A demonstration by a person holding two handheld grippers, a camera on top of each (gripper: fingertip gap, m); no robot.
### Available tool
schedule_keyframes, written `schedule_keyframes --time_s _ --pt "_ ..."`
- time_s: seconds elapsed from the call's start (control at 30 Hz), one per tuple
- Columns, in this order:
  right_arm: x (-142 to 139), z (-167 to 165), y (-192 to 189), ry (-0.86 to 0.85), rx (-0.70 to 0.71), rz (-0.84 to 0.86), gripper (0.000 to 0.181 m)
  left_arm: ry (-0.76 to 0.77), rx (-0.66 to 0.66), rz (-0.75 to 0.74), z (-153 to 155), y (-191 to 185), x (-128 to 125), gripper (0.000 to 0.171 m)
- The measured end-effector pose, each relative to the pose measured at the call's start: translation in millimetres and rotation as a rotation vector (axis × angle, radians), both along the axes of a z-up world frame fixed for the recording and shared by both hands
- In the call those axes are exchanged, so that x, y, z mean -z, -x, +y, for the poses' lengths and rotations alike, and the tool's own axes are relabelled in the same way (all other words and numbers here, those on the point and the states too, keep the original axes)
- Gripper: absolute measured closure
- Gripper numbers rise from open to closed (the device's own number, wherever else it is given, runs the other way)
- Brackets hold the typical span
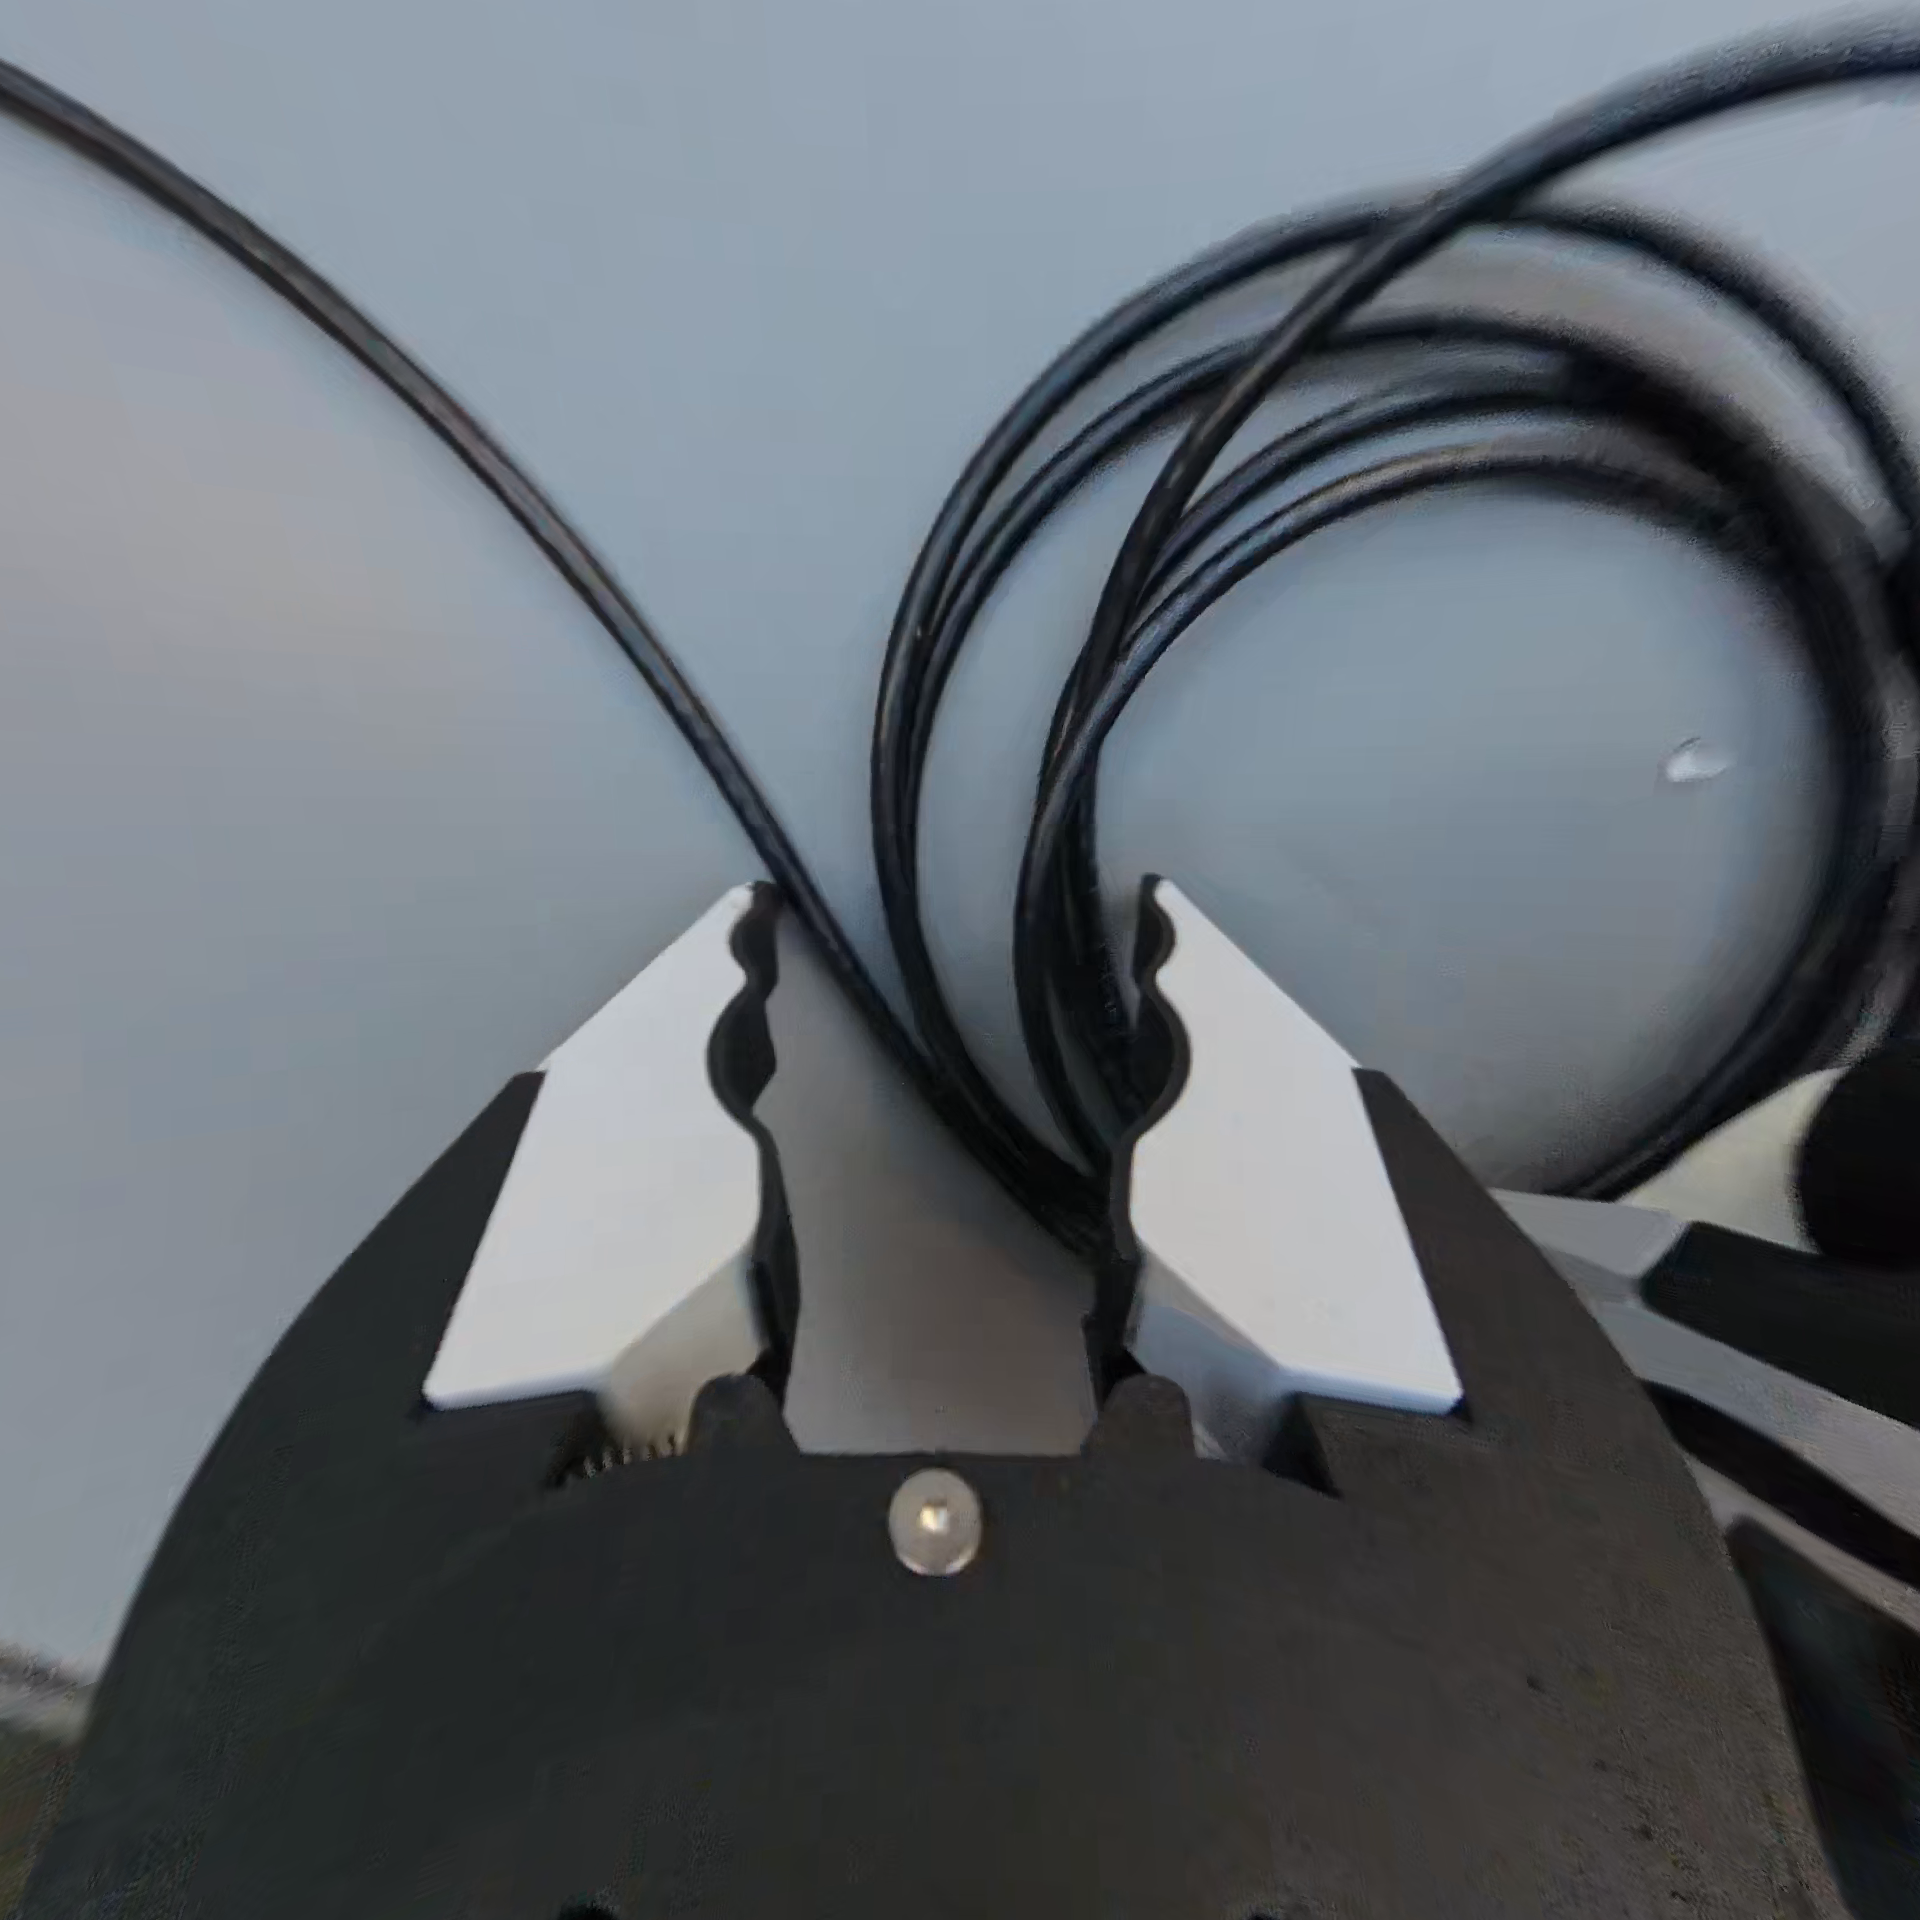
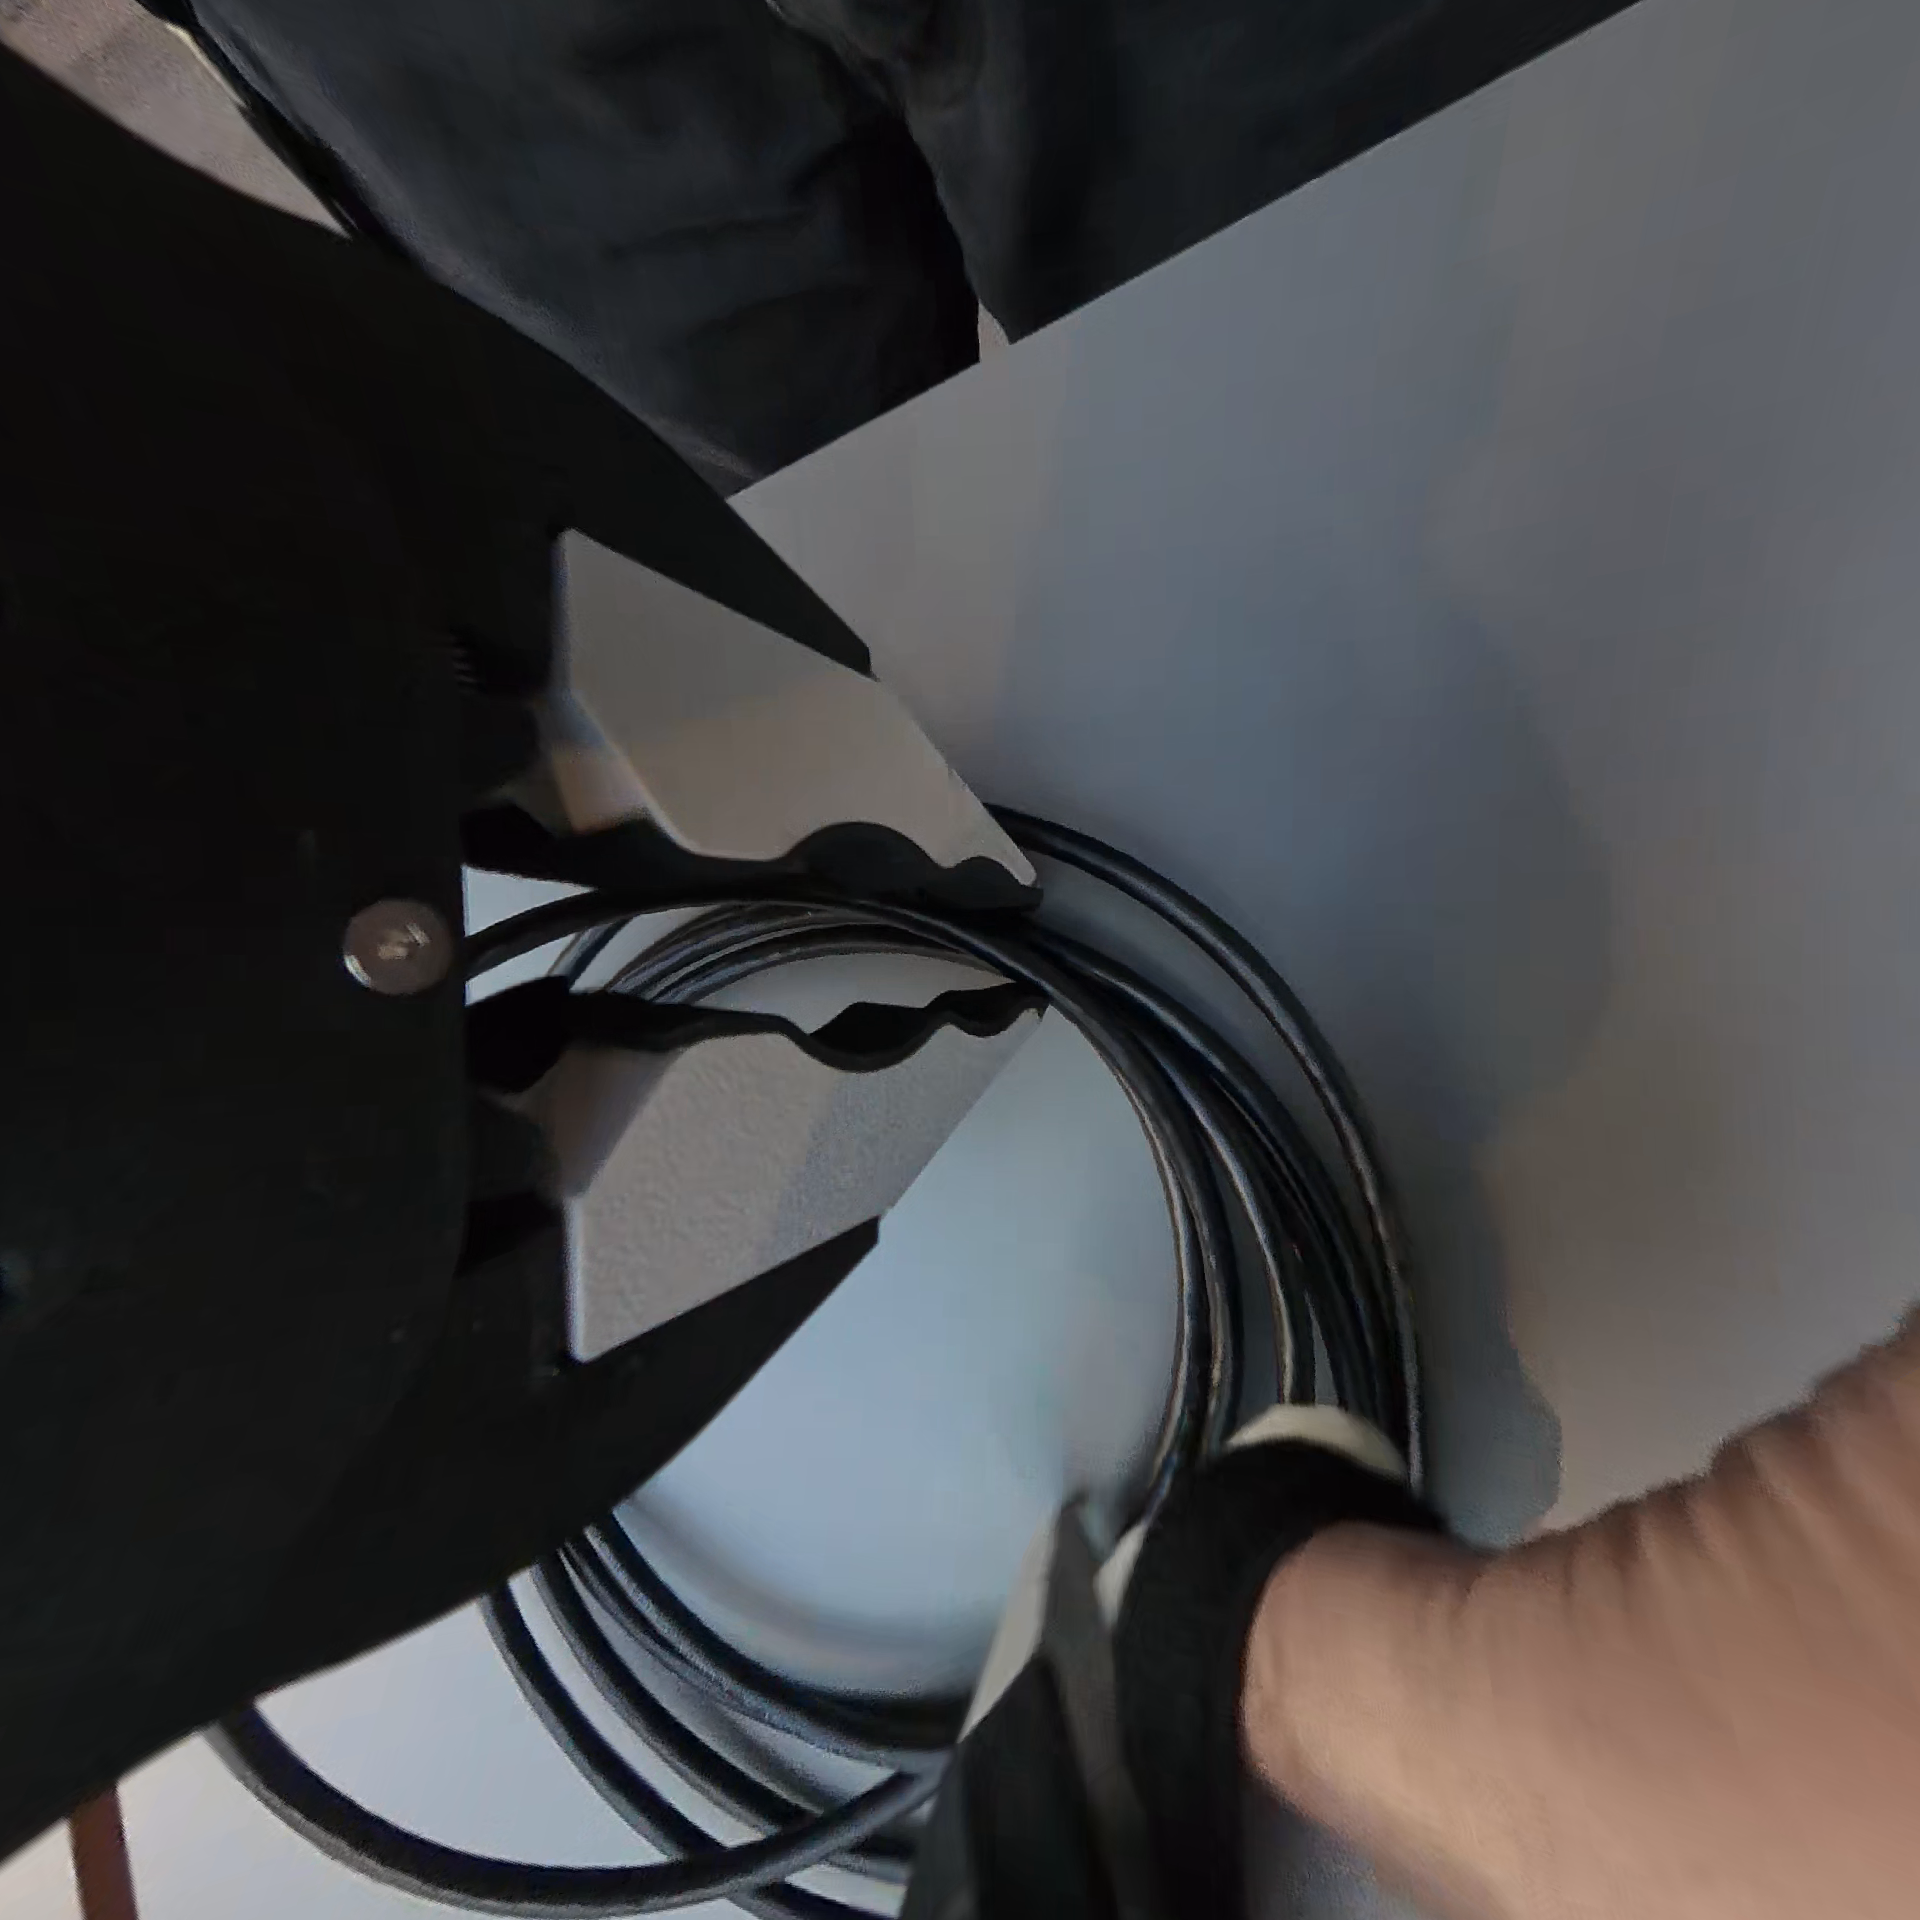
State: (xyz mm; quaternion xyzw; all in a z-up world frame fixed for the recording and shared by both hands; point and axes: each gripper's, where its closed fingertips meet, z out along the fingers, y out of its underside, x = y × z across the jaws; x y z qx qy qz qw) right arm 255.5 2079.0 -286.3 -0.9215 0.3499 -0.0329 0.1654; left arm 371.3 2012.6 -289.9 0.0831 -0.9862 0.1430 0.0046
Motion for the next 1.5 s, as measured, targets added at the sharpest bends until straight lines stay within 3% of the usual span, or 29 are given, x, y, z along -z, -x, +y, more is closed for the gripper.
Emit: schedule_keyframes --time_s 0.03,0.1,0.13,0.2,0.27,0.33,0.4,0.43,0.53,0.6,0.73,0.8,0.87,0.9,0.93,0.97,1.0,1.03,1.13,1.23,1.3,1.5 --pt "-0.2 -0.2 0.0 0.006 -0.004 -0.010 0.169 -0.028 0.042 -0.053 4.1 -0.5 0.5 0.113" --pt "-1.5 -2.1 -0.2 0.002 0.038 -0.035 0.165 -0.023 -0.027 -0.037 9.1 -1.0 0.0 0.124" --pt "-3.6 -6.7 -0.3 0.011 0.084 -0.053 0.155 -0.019 -0.048 -0.043 12.7 -4.0 -0.4 0.138" --pt "-19.6 -23.5 -2.5 0.018 0.269 -0.131 0.141 0.024 -0.074 -0.039 17.0 -6.3 -1.0 0.149" --pt "-54.6 -45.0 -1.5 -0.091 0.600 -0.254 0.141 0.053 -0.110 -0.031 22.7 -7.2 -1.4 0.150" --pt "-79.9 -68.9 14.0 -0.257 0.947 -0.300 0.124 0.061 -0.158 -0.013 29.7 -6.5 -1.8 0.151" --pt "-72.2 -91.6 36.0 -0.360 1.281 -0.223 0.110 0.076 -0.226 0.003 35.5 -5.8 -2.1 0.152" --pt "-60.1 -91.9 42.4 -0.408 1.364 -0.141 0.104 0.084 -0.258 0.009 37.9 -4.9 -2.3 0.152" --pt "-34.0 -83.8 36.7 -0.511 1.495 0.023 0.089 0.090 -0.312 -0.003 43.2 -1.8 -2.4 0.152" --pt "-42.0 -83.7 19.2 -0.593 1.556 0.003 0.087 0.073 -0.301 -0.037 44.6 -0.7 -2.4 0.153" --pt "-54.5 -98.2 20.7 -0.535 1.596 -0.072 0.074 0.036 -0.294 -0.055 44.9 -0.6 -2.3 0.153" --pt "-61.8 -93.0 15.6 -0.641 1.643 -0.044 0.068 0.030 -0.291 -0.069 44.9 -0.6 -2.4 0.153" --pt "-70.8 -90.4 6.3 -0.666 1.618 -0.073 0.070 0.023 -0.280 -0.086 45.3 0.5 -2.4 0.153" --pt "-74.9 -91.7 5.0 -0.643 1.581 -0.109 0.085 0.023 -0.276 -0.085 45.6 1.3 -2.4 0.153" --pt "-79.3 -100.8 7.4 -0.592 1.551 -0.188 0.110 0.029 -0.274 -0.080 45.8 1.7 -2.3 0.153" --pt "-87.0 -111.4 9.5 -0.544 1.481 -0.305 0.161 0.039 -0.273 -0.070 46.0 1.9 -2.1 0.153" --pt "-93.1 -119.1 9.4 -0.490 1.362 -0.421 0.181 0.048 -0.277 -0.058 46.5 1.9 -2.0 0.152" --pt "-89.8 -120.1 7.6 -0.429 1.222 -0.464 0.181 0.057 -0.282 -0.051 46.8 2.0 -2.2 0.153" --pt "-43.5 -108.2 9.3 -0.216 0.821 -0.271 0.181 0.072 -0.259 -0.060 47.0 2.3 -2.2 0.152" --pt "-34.5 -101.4 -2.3 -0.086 0.534 -0.283 0.169 0.069 -0.256 -0.062 48.2 2.9 -2.1 0.152" --pt "-23.6 -97.0 -2.9 -0.031 0.433 -0.222 0.150 0.071 -0.257 -0.062 48.2 3.0 -2.1 0.152" --pt "-5.3 -101.4 2.5 0.023 0.346 -0.111 0.155 0.084 -0.273 -0.055 48.1 3.6 -2.2 0.152"
